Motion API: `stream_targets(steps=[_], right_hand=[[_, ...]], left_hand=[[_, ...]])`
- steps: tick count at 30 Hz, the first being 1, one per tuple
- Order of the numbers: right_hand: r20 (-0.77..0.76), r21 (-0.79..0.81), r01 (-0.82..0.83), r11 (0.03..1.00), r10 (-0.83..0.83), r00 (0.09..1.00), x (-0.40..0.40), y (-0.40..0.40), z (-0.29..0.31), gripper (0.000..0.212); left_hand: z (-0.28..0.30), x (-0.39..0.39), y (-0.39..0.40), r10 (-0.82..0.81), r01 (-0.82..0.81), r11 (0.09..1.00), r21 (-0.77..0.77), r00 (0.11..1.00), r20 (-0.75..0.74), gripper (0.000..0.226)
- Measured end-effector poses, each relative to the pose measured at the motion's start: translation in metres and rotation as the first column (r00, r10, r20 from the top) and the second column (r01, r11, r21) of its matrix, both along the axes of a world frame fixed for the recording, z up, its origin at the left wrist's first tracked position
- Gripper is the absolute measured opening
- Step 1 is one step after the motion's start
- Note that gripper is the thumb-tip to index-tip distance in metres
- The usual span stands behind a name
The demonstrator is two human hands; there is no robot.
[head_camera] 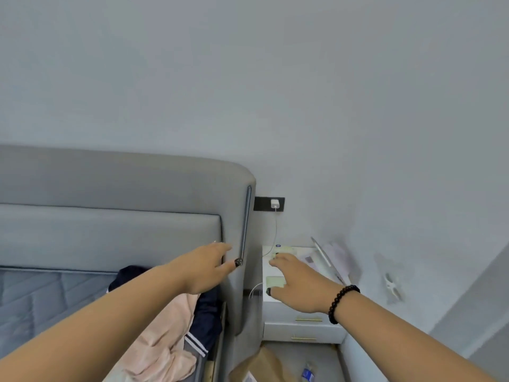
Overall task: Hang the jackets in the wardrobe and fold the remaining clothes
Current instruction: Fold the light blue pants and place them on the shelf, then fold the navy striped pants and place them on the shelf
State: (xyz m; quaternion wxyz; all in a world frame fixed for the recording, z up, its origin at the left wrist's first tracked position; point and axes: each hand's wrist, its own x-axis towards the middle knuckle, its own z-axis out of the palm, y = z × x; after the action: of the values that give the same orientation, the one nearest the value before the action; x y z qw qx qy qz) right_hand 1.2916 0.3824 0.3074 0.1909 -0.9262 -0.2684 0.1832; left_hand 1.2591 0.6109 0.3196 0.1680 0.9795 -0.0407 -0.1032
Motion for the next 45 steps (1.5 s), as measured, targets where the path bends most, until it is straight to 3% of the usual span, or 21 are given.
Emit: stream_targets(steps=[6,13,18,22,32,38,42,45], right_hand=[[-0.097,-0.013,-0.037,0.999,0.036,0.995,0.015,0.071,-0.050,0.067],[-0.220,-0.012,-0.054,0.998,0.050,0.974,0.043,0.115,-0.096,0.064],[-0.326,0.024,-0.014,1.000,0.021,0.945,0.078,0.130,-0.123,0.059],[-0.388,0.050,0.046,0.998,-0.023,0.921,0.121,0.131,-0.141,0.053],[-0.459,-0.007,0.045,0.999,-0.043,0.887,0.206,0.171,-0.198,0.046],[-0.520,-0.047,0.038,0.998,-0.057,0.852,0.233,0.229,-0.274,0.046],[-0.538,-0.058,0.074,0.996,-0.094,0.838,0.252,0.272,-0.335,0.049],[-0.507,-0.032,0.086,0.996,-0.090,0.857,0.268,0.307,-0.376,0.054]], left_hand=[[-0.046,0.001,0.073,0.101,-0.107,0.991,-0.082,0.992,-0.080,0.062],[-0.095,0.021,0.098,0.234,-0.252,0.945,-0.207,0.967,-0.104,0.056],[-0.123,0.053,0.088,0.350,-0.412,0.804,-0.428,0.911,-0.220,0.054],[-0.143,0.083,0.083,0.449,-0.513,0.693,-0.507,0.857,-0.254,0.047],[-0.221,0.120,0.125,0.568,-0.698,0.551,-0.458,0.715,-0.407,0.057],[-0.299,0.166,0.167,0.567,-0.734,0.498,-0.461,0.678,-0.467,0.058],[-0.362,0.197,0.201,0.607,-0.720,0.518,-0.462,0.690,-0.394,0.053],[-0.404,0.215,0.232,0.691,-0.728,0.588,-0.353,0.679,-0.248,0.064]])
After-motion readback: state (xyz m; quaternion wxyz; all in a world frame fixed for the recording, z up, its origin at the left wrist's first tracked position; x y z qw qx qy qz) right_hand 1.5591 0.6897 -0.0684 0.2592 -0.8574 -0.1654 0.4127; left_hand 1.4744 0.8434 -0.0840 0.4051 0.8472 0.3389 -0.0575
